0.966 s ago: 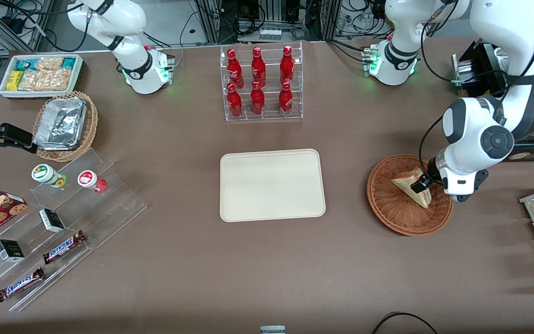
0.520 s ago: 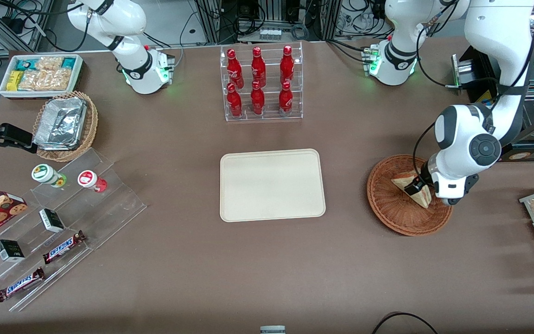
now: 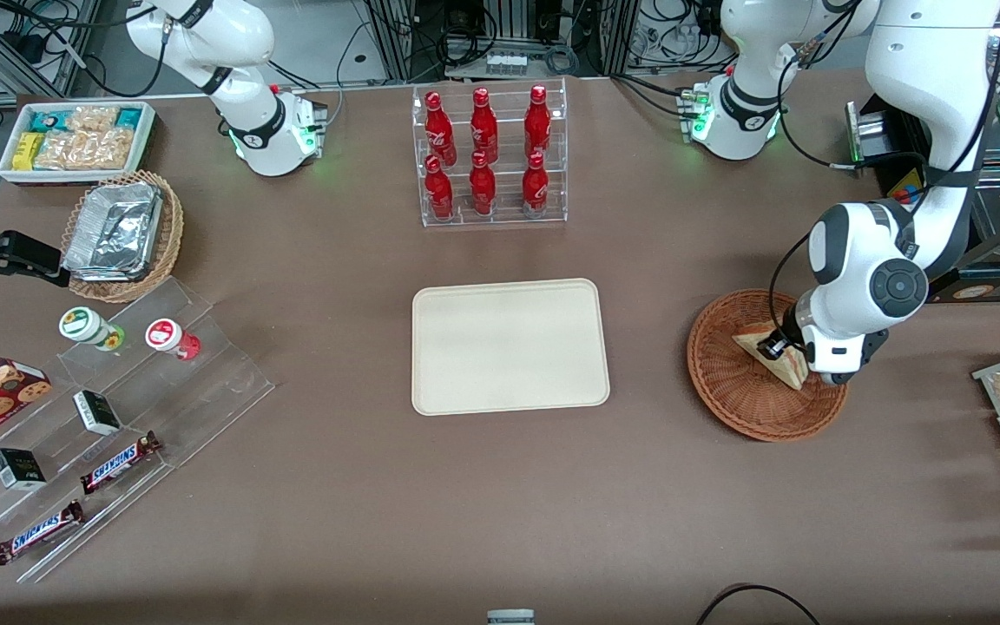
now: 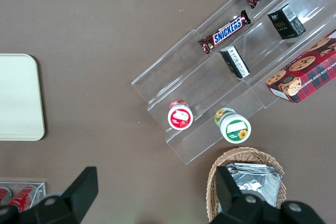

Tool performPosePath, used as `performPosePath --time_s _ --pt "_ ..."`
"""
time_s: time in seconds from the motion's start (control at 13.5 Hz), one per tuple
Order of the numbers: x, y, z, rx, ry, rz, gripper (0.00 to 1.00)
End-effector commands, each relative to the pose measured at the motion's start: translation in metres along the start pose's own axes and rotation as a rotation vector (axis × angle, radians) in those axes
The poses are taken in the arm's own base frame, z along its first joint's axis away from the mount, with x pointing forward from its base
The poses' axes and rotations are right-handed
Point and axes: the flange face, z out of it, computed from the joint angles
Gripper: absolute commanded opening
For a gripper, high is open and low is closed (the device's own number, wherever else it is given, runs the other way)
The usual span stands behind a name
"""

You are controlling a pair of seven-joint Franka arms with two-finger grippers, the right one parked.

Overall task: Place sandwich from basket to tray
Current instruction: 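Lift the sandwich and carry it with the left gripper over the cream tray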

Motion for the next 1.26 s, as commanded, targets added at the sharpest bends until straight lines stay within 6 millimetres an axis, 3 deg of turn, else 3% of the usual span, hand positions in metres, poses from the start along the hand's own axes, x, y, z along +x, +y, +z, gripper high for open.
performPosePath --time_s 0.0,0.07,0.22,0.52,0.67,1.19 --pt "-0.006 -0.003 -0.020 0.007 -0.006 -0.011 0.00" --pt "-0.006 -0.002 -0.033 0.009 -0.005 -0.009 0.00" --pt "-0.022 0.020 -0.058 0.035 -0.017 0.041 0.00" --pt "-0.070 0.074 -0.090 0.078 -0.022 0.168 0.00" --pt "-0.112 0.109 -0.093 0.079 -0.010 0.246 0.00" --pt "-0.245 0.216 -0.072 0.057 0.000 0.490 0.00"
